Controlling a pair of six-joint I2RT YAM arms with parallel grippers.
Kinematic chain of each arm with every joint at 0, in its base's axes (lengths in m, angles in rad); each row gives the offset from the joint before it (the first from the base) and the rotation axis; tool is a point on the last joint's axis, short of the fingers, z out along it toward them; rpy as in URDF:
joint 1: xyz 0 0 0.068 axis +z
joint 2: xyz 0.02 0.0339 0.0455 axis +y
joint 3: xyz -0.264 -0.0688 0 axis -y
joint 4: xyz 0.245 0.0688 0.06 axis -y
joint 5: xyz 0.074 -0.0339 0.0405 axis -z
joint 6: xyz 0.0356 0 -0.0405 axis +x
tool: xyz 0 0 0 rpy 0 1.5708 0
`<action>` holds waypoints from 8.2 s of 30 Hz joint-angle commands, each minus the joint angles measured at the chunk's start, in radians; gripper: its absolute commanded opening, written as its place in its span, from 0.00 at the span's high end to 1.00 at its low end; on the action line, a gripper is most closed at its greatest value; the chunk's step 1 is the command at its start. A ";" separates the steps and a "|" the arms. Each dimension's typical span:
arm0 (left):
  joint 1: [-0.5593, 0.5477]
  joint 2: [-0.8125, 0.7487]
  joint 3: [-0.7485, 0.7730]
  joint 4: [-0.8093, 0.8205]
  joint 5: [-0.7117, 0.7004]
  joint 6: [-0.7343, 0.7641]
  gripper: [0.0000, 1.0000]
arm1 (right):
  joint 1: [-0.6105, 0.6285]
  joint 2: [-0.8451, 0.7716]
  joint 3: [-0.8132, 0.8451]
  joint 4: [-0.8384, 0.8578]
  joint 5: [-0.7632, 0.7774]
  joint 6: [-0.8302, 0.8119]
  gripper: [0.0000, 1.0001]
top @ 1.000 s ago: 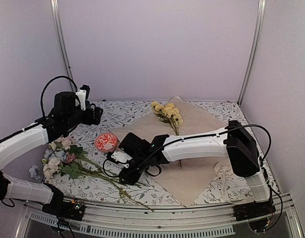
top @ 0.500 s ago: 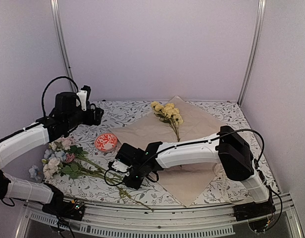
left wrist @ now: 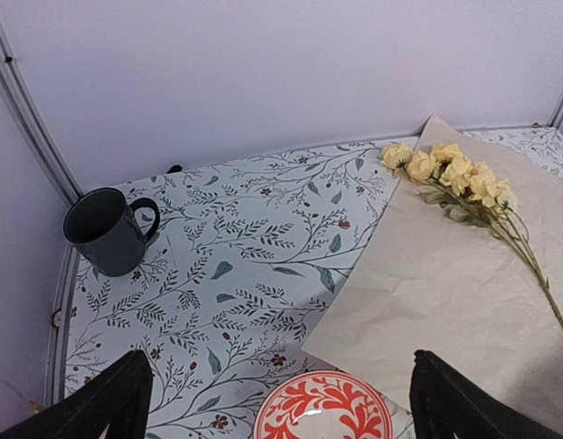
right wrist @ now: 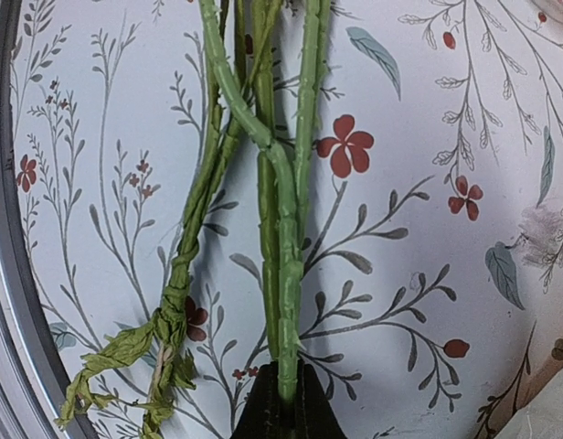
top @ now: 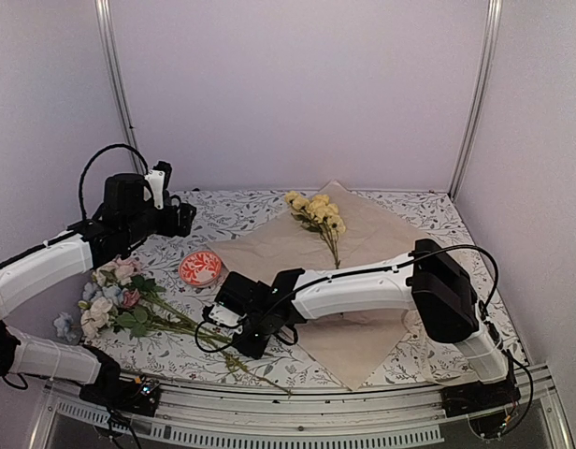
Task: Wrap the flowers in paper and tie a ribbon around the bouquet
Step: Pick up the fake flower from the corner of the board, then place the fake flower on the flattened wrapping paper, then pick up the fake flower from the corner of the board, then place the fake flower on the flattened wrapping paper.
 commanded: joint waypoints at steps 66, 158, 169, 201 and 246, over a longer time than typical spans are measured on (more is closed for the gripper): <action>0.012 -0.005 -0.002 0.005 0.011 -0.002 0.01 | -0.001 -0.111 0.003 0.022 0.076 0.025 1.00; 0.029 -0.095 -0.018 0.001 0.157 -0.056 0.11 | -0.100 -0.332 -0.317 0.336 -0.024 0.258 0.64; 0.040 -0.088 -0.019 0.002 0.183 -0.065 0.11 | 0.058 -0.040 0.040 0.080 -0.063 0.154 0.57; 0.049 -0.067 -0.019 0.000 0.187 -0.071 0.12 | 0.111 0.091 0.067 0.010 -0.034 0.177 1.00; 0.238 0.080 -0.043 0.097 0.393 -0.167 0.17 | -0.104 -1.482 -1.196 0.371 0.247 0.914 1.00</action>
